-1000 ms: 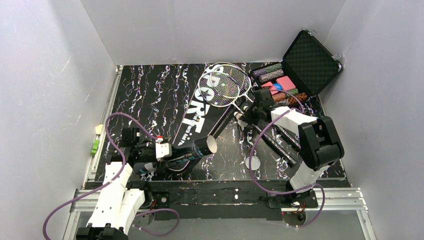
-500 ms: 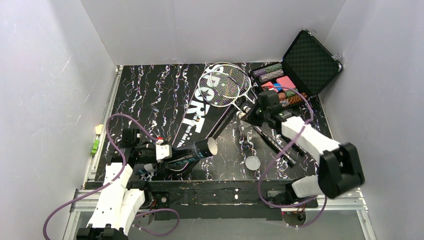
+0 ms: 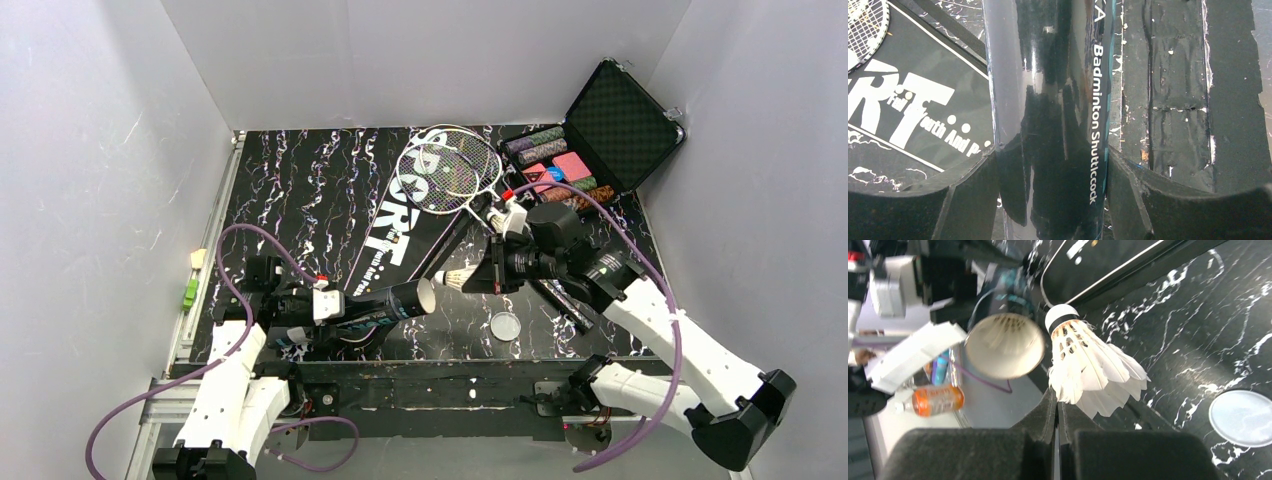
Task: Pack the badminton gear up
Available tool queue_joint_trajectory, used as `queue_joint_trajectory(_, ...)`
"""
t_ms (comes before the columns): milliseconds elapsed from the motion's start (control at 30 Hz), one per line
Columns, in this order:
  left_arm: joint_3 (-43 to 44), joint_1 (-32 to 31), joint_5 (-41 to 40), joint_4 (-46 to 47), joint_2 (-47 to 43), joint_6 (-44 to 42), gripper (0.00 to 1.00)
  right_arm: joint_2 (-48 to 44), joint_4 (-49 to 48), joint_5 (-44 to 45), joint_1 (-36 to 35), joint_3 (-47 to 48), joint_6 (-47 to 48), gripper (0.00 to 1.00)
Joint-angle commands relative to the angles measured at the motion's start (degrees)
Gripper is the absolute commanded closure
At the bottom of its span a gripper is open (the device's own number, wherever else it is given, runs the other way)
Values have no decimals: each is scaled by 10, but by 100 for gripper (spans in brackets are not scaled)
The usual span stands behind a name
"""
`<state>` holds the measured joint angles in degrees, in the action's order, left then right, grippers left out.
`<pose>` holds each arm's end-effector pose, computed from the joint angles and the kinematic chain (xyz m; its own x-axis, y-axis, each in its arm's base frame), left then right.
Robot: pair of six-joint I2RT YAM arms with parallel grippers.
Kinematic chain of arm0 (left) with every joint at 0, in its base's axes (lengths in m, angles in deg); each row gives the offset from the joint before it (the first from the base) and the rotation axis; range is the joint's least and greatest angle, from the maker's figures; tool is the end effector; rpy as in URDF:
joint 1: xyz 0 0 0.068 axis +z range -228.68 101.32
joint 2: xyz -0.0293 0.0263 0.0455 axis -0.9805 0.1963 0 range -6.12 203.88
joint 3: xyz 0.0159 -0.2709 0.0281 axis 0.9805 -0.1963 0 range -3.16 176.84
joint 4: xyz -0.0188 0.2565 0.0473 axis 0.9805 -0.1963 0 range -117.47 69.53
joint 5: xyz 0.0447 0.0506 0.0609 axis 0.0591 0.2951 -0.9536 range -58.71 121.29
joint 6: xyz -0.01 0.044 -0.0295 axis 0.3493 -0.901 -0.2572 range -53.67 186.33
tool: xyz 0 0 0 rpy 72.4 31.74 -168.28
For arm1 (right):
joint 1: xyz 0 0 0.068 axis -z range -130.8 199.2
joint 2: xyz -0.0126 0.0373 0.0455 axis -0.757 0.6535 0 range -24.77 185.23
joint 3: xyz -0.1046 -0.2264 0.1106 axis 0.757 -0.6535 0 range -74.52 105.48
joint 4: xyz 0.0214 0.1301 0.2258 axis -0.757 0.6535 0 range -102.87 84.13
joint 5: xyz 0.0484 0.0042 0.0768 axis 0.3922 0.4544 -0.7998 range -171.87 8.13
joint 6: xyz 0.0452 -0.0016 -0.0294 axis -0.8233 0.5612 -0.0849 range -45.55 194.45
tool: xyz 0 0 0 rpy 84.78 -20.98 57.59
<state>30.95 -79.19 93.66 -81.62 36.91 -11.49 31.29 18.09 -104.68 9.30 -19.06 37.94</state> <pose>0.1089 -0.0325 0.2299 0.1010 0.4525 -0.8860 0.9835 0.0891 0.1576 0.1516 0.1448 0.3342 -0.8252 0.0250 -0.5642 -0.4401 0.5977 0.6701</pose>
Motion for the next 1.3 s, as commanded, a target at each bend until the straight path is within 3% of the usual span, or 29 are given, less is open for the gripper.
queue_joint_trajectory(0, 10, -1, 23, -3, -4, -11, 99, -26, 83, -19, -33, 56, 45, 98)
queue_joint_trajectory(500, 16, -1, 22, -26, -5, -26, 99, 35, 67, -40, -100, 107, 49, 99)
queue_joint_trajectory(833, 18, -1, 42, -43, -4, -42, 99, 98, -3, -67, -120, 127, 40, 98)
queue_joint_trajectory(933, 20, -1, 40, -42, -6, -42, 98, 124, -5, -71, -134, 135, 41, 91)
queue_joint_trajectory(1133, 20, -1, 40, -45, -5, -43, 99, 135, -2, -69, -144, 141, 40, 63)
queue_joint_trajectory(1267, 18, -1, 37, -46, -5, -44, 99, 106, -5, -73, -136, 150, 35, 56)
